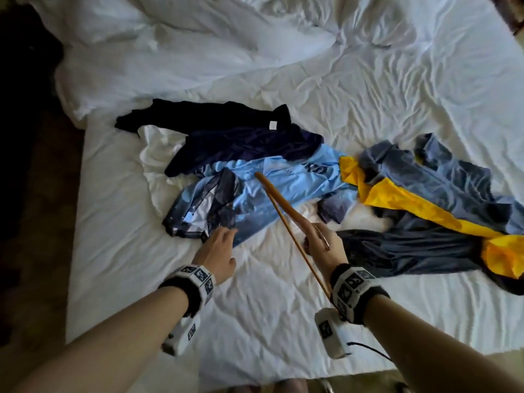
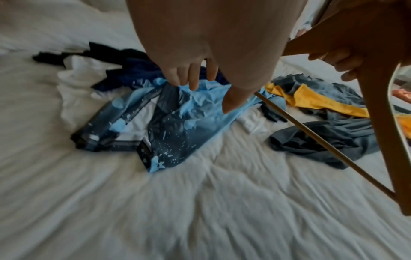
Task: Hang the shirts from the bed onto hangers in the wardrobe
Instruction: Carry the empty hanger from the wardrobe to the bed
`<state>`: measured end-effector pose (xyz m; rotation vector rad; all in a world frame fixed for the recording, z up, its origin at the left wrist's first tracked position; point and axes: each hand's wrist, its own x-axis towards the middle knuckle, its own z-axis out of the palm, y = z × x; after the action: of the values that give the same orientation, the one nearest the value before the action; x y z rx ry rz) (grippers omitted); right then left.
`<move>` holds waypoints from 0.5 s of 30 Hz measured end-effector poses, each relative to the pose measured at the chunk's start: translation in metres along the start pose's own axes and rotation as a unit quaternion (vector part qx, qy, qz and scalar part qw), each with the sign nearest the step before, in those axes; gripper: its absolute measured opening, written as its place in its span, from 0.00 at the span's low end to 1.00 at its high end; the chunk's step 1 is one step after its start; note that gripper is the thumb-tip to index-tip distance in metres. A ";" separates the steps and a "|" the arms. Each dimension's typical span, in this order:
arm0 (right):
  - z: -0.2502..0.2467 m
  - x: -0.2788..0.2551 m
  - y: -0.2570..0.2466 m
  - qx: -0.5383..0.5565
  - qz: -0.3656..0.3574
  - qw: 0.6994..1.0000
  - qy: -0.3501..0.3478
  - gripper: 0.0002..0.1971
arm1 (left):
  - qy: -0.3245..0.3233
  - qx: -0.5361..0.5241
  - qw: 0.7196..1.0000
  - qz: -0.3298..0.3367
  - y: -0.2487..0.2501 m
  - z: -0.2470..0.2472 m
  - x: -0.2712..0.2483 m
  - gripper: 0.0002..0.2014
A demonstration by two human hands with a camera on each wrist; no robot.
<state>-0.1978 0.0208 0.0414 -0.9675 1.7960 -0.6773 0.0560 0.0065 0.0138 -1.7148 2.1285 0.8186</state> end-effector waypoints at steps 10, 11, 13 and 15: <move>0.055 0.075 0.084 -0.029 0.030 0.998 0.036 0.24 | -0.028 0.067 0.997 -0.029 -0.015 0.074 0.123 0.31; 0.056 0.078 0.086 -0.033 0.025 0.998 0.039 0.26 | -0.031 0.079 0.996 -0.035 -0.016 0.078 0.131 0.30; 0.057 0.084 0.089 -0.035 0.026 0.998 0.038 0.28 | -0.038 0.099 0.993 -0.051 -0.016 0.085 0.143 0.27; 0.055 0.089 0.091 -0.016 0.047 0.998 0.033 0.22 | -0.039 0.137 0.988 -0.060 -0.016 0.091 0.151 0.24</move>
<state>-0.1968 -0.0077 -0.0948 -0.8843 1.9031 -0.6285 0.0219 -0.0623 -0.1463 -1.6191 1.9600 0.5231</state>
